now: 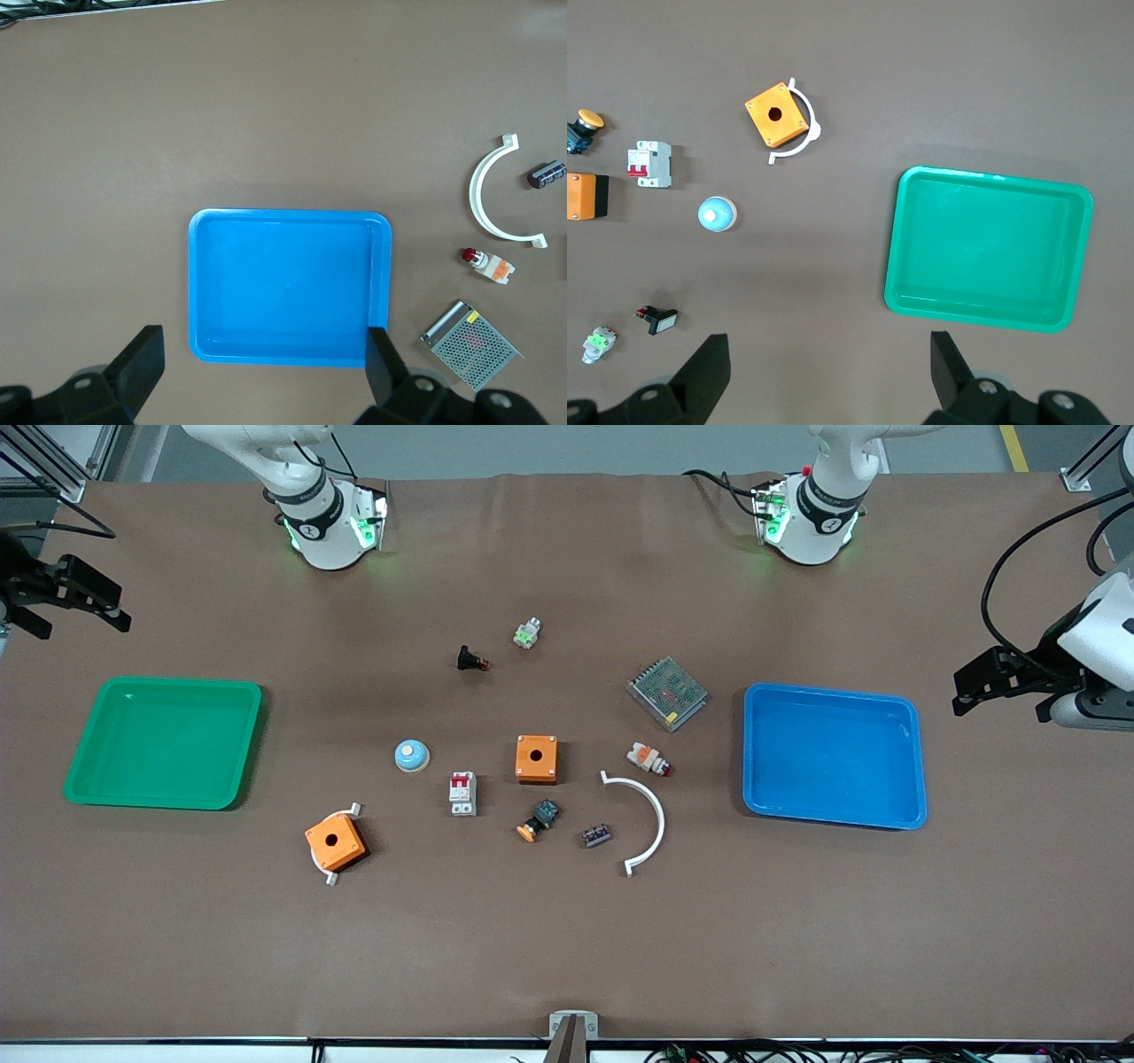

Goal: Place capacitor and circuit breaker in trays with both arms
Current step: 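Reach the right gripper to the breaker while the left gripper reaches the capacitor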

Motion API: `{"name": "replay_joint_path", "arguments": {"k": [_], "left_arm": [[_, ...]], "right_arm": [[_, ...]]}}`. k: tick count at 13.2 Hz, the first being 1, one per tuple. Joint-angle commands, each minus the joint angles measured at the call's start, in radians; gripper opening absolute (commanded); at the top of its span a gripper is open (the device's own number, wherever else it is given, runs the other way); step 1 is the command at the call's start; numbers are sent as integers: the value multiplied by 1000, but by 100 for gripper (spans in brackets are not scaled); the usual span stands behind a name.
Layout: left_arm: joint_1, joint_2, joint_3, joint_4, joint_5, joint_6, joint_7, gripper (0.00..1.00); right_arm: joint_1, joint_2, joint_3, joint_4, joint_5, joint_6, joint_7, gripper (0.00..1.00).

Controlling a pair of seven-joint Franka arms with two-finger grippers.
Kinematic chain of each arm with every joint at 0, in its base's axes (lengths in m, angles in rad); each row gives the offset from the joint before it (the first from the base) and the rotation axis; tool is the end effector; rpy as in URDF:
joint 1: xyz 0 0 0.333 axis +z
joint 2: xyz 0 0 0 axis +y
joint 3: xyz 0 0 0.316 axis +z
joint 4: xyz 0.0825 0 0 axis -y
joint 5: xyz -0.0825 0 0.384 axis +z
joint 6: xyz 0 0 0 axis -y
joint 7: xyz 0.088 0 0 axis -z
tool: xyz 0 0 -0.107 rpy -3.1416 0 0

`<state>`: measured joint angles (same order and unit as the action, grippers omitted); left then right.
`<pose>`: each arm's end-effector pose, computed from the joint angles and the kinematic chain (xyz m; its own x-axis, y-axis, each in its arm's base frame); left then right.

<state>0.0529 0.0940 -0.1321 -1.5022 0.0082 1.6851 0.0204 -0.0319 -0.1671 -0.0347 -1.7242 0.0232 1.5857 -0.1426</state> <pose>0.5932 -0.0425 0.6143 0.9911 -0.0984 0.0897 -0.0990 -0.9951 0.0023 0.5016 -0.0325 0.6416 0.9966 0.0759 0.0323 0.0767 -0.9968 -0.0246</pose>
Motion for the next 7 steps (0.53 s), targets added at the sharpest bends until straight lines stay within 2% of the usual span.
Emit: {"name": "replay_joint_path", "arguments": {"k": [1,7], "left_arm": [[1,12,-1,27,-11,-24,9,100],[-10,35,-4,19,-5,-24,19,100]], "right_arm": [[-16,-5,9,5,-6,-10,-12,100],[-13,-3,10,5,-5,-10,-11,100]]}}
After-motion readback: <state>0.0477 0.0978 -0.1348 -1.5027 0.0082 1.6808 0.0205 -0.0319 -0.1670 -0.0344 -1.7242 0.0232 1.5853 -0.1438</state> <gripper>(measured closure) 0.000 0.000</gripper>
